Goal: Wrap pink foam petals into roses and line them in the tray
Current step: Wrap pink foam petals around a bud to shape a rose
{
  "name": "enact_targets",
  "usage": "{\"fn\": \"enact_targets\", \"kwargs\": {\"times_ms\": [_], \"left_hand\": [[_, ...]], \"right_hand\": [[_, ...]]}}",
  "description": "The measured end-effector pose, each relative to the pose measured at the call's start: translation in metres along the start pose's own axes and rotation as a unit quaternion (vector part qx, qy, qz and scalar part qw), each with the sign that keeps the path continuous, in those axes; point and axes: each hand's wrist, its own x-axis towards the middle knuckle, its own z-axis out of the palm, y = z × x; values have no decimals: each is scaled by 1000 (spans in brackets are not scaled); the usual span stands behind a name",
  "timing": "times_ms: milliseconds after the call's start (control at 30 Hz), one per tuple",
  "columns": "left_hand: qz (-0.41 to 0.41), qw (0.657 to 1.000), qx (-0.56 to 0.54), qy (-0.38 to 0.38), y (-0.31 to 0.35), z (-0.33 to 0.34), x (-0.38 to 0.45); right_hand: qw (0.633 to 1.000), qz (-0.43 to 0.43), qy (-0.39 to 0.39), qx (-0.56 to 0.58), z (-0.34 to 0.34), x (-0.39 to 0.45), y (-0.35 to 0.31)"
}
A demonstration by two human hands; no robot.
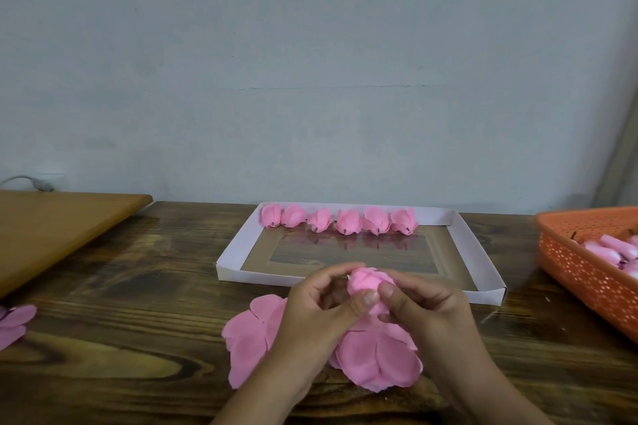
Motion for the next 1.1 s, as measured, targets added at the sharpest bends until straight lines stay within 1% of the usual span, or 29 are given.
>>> {"fn": "enact_targets", "kwargs": {"times_ms": [100,167,300,367,533,700,900,967,1100], "left_hand": [[8,1000,5,4,0,-1,-1],[13,1000,6,5,1,-2,-1],[5,1000,18,-15,4,-4,1],[4,999,22,-23,3,-4,1],[-12,998,59,4,-3,-7,4],[7,994,106,-23,-6,-6,3],[32,993,110,-33,-6,-5,3],[36,993,111,-29,-7,-4,3],[16,995,94,-5,-12,-4,3]], "right_hand": [[984,112,-36,130,-2,1,-1],[978,136,-44,152,-2,1,-2],[992,111,-33,59,-5,3,-2],[994,101,-24,38,-6,3,-1],[997,75,-6,-18,-3,2,-3],[996,83,-2,-31,-1,2,-5],[996,79,12,-44,-1,2,-5],[996,74,11,-52,-1,2,-5],[996,75,9,-55,-1,1,-2]]}}
